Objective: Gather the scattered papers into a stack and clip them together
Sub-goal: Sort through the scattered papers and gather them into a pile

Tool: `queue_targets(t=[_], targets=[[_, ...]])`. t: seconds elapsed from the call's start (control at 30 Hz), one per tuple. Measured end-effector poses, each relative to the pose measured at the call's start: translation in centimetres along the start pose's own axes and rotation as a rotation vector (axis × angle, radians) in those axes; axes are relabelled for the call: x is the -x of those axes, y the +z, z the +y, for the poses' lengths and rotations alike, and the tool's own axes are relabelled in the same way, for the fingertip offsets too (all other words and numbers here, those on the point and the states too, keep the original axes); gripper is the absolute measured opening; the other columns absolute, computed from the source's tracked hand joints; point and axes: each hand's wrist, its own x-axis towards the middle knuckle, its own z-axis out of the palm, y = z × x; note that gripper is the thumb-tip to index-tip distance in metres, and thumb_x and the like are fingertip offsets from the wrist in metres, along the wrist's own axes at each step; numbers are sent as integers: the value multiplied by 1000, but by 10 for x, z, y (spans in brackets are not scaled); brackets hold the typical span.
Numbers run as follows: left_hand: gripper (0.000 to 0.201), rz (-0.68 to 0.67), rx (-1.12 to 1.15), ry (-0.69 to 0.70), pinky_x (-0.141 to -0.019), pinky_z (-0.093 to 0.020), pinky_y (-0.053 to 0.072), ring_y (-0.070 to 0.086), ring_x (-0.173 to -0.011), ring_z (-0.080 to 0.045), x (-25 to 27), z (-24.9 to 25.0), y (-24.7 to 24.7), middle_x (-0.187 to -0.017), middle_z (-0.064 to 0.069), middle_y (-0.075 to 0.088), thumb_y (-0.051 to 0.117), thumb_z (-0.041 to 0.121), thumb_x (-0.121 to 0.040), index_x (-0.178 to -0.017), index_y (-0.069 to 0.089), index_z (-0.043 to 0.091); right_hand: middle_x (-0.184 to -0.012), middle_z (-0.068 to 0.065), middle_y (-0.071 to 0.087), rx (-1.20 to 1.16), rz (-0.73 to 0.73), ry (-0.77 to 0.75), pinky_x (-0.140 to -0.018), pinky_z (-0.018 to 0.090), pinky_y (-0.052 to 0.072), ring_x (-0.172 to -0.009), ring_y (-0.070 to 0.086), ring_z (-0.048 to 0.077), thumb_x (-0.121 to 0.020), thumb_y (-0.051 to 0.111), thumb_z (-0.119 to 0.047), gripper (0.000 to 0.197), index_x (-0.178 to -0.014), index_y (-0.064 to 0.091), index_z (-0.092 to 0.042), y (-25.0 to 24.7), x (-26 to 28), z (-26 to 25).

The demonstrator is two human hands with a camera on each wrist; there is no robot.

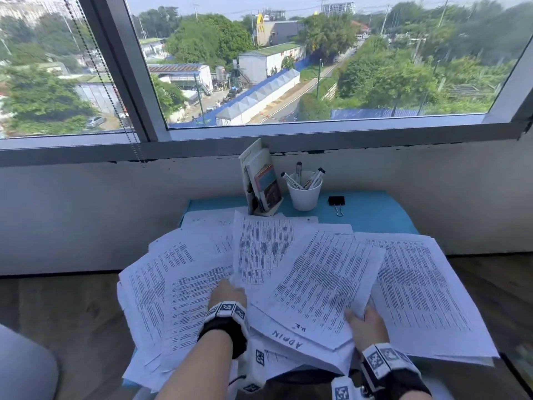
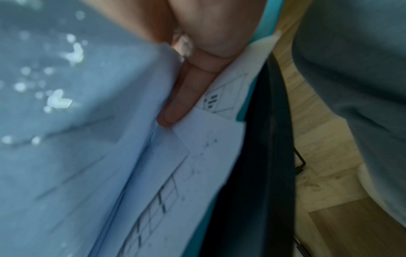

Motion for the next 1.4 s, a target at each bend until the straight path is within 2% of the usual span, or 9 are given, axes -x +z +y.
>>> queue_targets(t=[0.1, 0.2, 0.3, 0.43, 0.6, 0.73, 1.0, 1.13, 1.4], targets=[[30, 237, 407, 2, -65, -33, 39, 53, -79, -27, 5, 0, -27, -118, -24, 57, 41, 12, -98, -126, 41, 4, -90, 15, 64, -10, -3, -10, -75, 30, 42, -84, 57, 26, -89, 58, -11, 9, -98, 56, -13, 0, 0, 0], [26, 495, 773, 10, -69, -33, 45, 57, -88, -36, 4, -4, -63, -115, -24, 55, 42, 13, -98, -124, 40, 9, -90, 13, 62, -10, -2, -20, -76, 30, 42, -83, 56, 25, -90, 57, -11, 10, -100, 56, -13, 0, 0, 1], [24, 403, 949, 146, -40, -20, 48, 61, -64, -30, -5, -11, -77, -113, -14, 55, 45, 10, -97, -121, 43, 13, -91, 14, 63, -6, -9, -20, -76, 31, 42, -84, 56, 25, -90, 57, -11, 18, -108, 59, -6, 1, 1, 1], [16, -8, 599, 274, -38, -24, 44, 58, -39, -18, 6, -7, -46, -94, -17, 59, 42, 10, -96, -112, 41, 12, -94, 13, 64, -49, -32, 33, -80, 34, 46, -86, 57, 26, -90, 57, -9, 20, -110, 60, -6, 0, 0, 1], [30, -66, 40, 391, -46, -29, 48, 60, -52, -25, 33, -19, 12, -76, -7, 58, 35, 15, -97, -126, 36, 18, -103, 12, 64, -213, -53, 74, -91, 40, 46, -92, 58, 27, -93, 52, -12, 18, -110, 59, -12, -2, 3, -1], [33, -63, -146, 479, -63, -29, 42, 50, -69, -22, 40, -26, 26, -85, -5, 54, 39, 19, -98, -131, 37, 18, -139, 10, 47, -381, -55, 82, -109, 50, 33, -129, 44, 33, -88, 46, -55, 62, -138, 43, -16, 2, -6, -2], [59, -59, -59, 532, -95, -34, 46, 55, -110, -17, 35, -42, -10, -126, 1, 53, 54, 52, -87, -137, 37, 27, -107, 10, 66, -54, -149, -4, -87, 48, 51, -94, 63, 29, -76, 76, -19, 59, -129, 49, -19, 1, -3, 5], [93, -152, -630, 581, -114, -42, 26, 20, -142, -20, 16, -77, -45, -155, 1, 19, 66, 65, -67, -144, 25, 34, -113, 15, 63, -63, -104, 28, -89, 42, 48, -91, 59, 29, -90, 57, -10, 47, -136, 45, -13, -5, -6, 2], [75, -235, -756, 661, -90, -38, 49, 44, -123, -21, 9, -75, -43, -134, 5, 41, 65, 45, -71, -137, 32, 35, -121, 15, 61, -97, -102, 60, -95, 44, 46, -100, 59, 32, -94, 50, -8, 42, -135, 46, -12, -4, -8, 5]])
